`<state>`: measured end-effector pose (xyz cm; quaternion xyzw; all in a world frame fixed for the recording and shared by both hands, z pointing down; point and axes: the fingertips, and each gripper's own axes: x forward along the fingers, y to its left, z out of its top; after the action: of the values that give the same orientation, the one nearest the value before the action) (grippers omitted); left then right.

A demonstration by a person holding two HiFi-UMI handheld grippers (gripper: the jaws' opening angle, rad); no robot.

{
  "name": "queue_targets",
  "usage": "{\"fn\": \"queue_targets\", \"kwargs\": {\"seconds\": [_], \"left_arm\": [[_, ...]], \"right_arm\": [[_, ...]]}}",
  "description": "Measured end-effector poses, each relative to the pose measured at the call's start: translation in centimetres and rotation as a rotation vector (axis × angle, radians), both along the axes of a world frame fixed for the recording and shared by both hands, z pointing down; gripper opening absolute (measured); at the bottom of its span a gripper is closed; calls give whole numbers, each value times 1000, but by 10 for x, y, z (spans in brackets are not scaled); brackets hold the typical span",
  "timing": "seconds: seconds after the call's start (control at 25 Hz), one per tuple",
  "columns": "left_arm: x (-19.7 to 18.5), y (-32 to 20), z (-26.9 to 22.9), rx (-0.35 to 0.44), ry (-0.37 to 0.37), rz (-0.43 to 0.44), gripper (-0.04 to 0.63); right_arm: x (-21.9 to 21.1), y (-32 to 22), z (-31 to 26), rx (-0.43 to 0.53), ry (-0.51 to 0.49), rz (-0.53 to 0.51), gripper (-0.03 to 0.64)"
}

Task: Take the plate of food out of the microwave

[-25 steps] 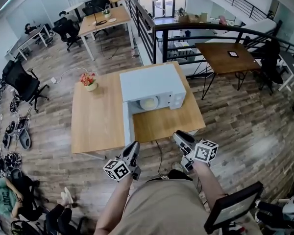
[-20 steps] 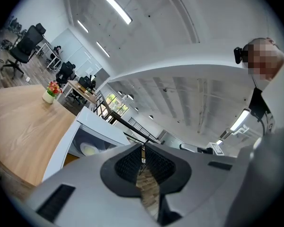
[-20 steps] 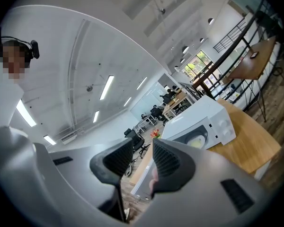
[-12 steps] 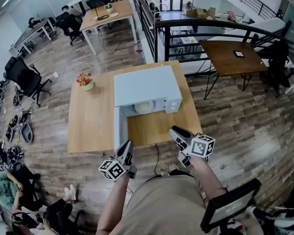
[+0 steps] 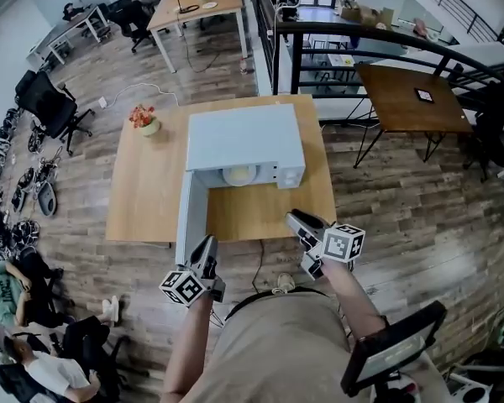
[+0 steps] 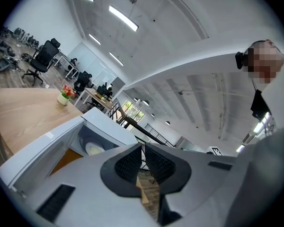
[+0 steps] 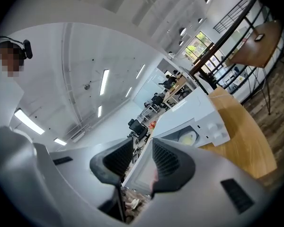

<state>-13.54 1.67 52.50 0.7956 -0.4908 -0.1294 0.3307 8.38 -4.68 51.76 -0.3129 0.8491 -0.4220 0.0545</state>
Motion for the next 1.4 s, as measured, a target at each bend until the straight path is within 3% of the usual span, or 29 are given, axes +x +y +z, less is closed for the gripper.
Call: {"fn": "queue_targets", "kwargs": {"seconds": [0.36, 0.64, 1.4], "left_arm": [[24, -1, 13, -8, 16, -125, 3], [47, 9, 21, -33, 22, -152, 3], [16, 5, 4, -17, -17, -203, 3]], "right_arm": [[29, -12, 9, -13, 8, -96, 115], [52, -11, 27, -55, 16, -115, 116], [3, -18, 37, -103, -35, -156, 115]]}}
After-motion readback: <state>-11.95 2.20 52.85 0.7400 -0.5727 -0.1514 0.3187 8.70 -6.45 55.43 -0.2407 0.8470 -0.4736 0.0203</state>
